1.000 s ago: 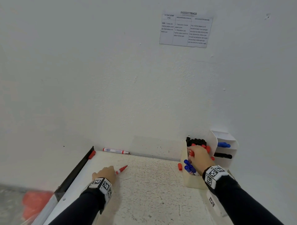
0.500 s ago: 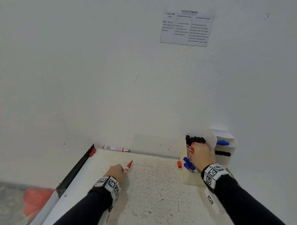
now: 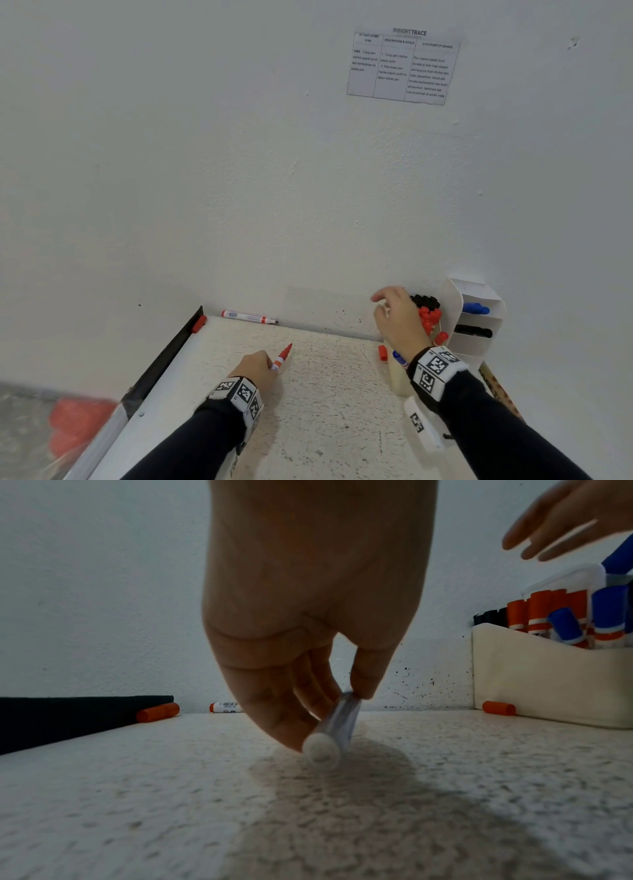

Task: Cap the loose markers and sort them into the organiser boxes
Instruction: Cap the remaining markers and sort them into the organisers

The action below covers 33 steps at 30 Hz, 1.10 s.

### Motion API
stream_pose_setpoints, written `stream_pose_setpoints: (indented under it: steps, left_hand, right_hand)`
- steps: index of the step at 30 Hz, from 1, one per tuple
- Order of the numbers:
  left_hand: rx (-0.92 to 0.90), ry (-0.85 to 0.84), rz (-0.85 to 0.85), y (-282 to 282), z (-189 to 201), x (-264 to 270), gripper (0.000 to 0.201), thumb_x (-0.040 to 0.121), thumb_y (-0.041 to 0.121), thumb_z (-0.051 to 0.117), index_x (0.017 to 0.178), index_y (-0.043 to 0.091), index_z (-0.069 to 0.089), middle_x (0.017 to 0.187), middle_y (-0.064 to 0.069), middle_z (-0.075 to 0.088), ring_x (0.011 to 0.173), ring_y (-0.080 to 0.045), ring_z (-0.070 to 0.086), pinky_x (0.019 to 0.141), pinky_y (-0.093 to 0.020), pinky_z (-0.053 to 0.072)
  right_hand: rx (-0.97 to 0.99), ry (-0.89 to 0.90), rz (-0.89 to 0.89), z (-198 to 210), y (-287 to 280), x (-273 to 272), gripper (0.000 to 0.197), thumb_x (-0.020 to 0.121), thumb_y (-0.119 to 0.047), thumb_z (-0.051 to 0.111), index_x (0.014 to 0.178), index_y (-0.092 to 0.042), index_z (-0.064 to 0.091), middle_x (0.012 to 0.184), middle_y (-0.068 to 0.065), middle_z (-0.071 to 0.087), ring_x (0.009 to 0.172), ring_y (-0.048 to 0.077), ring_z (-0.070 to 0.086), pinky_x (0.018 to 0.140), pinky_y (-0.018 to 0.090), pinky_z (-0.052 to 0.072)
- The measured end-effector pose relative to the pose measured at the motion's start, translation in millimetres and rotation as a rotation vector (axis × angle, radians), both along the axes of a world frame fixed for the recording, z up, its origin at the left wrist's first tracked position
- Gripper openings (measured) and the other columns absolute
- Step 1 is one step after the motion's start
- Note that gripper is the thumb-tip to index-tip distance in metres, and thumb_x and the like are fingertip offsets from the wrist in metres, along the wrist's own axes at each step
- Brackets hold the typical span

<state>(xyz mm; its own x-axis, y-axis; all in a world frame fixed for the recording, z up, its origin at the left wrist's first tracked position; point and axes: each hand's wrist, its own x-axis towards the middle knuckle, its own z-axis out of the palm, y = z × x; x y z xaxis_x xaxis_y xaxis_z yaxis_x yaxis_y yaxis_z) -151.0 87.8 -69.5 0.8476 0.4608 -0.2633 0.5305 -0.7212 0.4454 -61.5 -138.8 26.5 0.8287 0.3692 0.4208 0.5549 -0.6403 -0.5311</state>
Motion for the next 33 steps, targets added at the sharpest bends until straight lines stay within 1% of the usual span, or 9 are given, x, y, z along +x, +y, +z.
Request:
stream_pose_setpoints:
  steps: [2,5,8,14,17,22,27,30,33]
  left_hand:
    - [-0.01,-0.004,0.0,1,-3,-1,0.034,0.096,0.043,0.041,0.114,0.017,0.053,0.111,-0.002,0.059,0.09,-0.014,0.054,0.08,-0.024,0.043]
    - [-0.037,-0.017,0.001,4,-6,-4,0.031,0.095,0.043,0.042,0.11,0.018,0.053,0.1,0.001,0.055,0.086,-0.013,0.052,0.078,-0.023,0.043]
    - [-0.048,-0.025,-0.017,8,-6,-7,0.031,0.096,0.041,0.042,0.113,0.017,0.052,0.098,0.002,0.051,0.086,-0.012,0.05,0.078,-0.022,0.041]
    - [-0.073,-0.046,-0.036,18,-8,-6,0.027,0.096,0.028,0.043,0.119,0.015,0.05,0.12,-0.006,0.056,0.09,-0.014,0.049,0.082,-0.023,0.041]
    - [-0.066,-0.065,-0.028,22,-10,-4,0.027,0.096,0.025,0.042,0.119,0.015,0.05,0.121,-0.006,0.056,0.091,-0.014,0.048,0.087,-0.026,0.043]
    - [-0.1,-0.089,-0.034,25,-14,-3,0.029,0.097,0.022,0.039,0.122,0.012,0.049,0.124,-0.009,0.052,0.093,-0.015,0.046,0.084,-0.024,0.04]
    - [-0.118,-0.098,-0.054,27,-18,-6,0.021,0.094,0.027,0.043,0.109,0.018,0.053,0.109,-0.004,0.048,0.09,-0.014,0.044,0.08,-0.023,0.038]
    - [-0.117,-0.115,-0.076,25,-18,-8,0.012,0.09,0.029,0.051,0.1,0.022,0.049,0.101,0.0,0.042,0.087,-0.012,0.044,0.078,-0.021,0.036]
    - [-0.066,-0.162,-0.118,23,-19,-8,0.023,0.092,0.025,0.051,0.113,0.017,0.055,0.101,0.001,0.043,0.088,-0.011,0.044,0.08,-0.018,0.037]
  right_hand:
    - [-0.019,0.105,0.082,-4,22,-7,0.017,0.092,-0.006,0.045,0.1,-0.014,0.059,0.101,-0.001,0.056,0.081,0.005,0.052,0.069,0.003,0.038]
    - [-0.209,0.334,0.103,-25,45,-6,0.028,0.093,-0.013,0.045,0.12,-0.009,0.054,0.123,0.007,0.055,0.108,0.018,0.052,0.089,0.021,0.041]
    - [-0.441,0.585,-0.037,-56,47,2,0.052,0.093,-0.023,0.043,0.141,-0.007,0.031,0.147,0.012,0.029,0.134,0.028,0.032,0.106,0.03,0.028]
    - [-0.508,0.661,-0.356,-89,39,17,0.066,0.094,-0.022,0.039,0.148,-0.012,0.002,0.154,0.018,-0.012,0.144,0.034,-0.003,0.116,0.041,0.012]
    - [-0.486,0.648,-0.39,-92,40,22,0.066,0.094,-0.022,0.039,0.147,-0.009,0.001,0.154,0.019,0.002,0.142,0.033,0.011,0.114,0.04,0.02]
    - [-0.59,0.426,-0.48,-100,41,25,0.036,0.094,-0.016,0.039,0.127,-0.005,0.043,0.133,0.014,0.048,0.119,0.024,0.051,0.093,0.028,0.044]
    - [-0.639,0.45,-0.322,-96,35,20,0.041,0.1,-0.008,0.029,0.139,0.0,0.031,0.148,0.015,0.034,0.136,0.024,0.035,0.11,0.028,0.027]
    - [-0.514,0.488,-0.276,-93,43,19,0.032,0.098,-0.014,0.036,0.127,-0.003,0.046,0.131,0.016,0.052,0.118,0.026,0.053,0.091,0.03,0.043]
    - [-0.198,0.499,-0.104,-93,60,13,0.019,0.097,-0.027,0.04,0.1,-0.011,0.051,0.101,0.009,0.062,0.085,0.019,0.056,0.069,0.027,0.041]
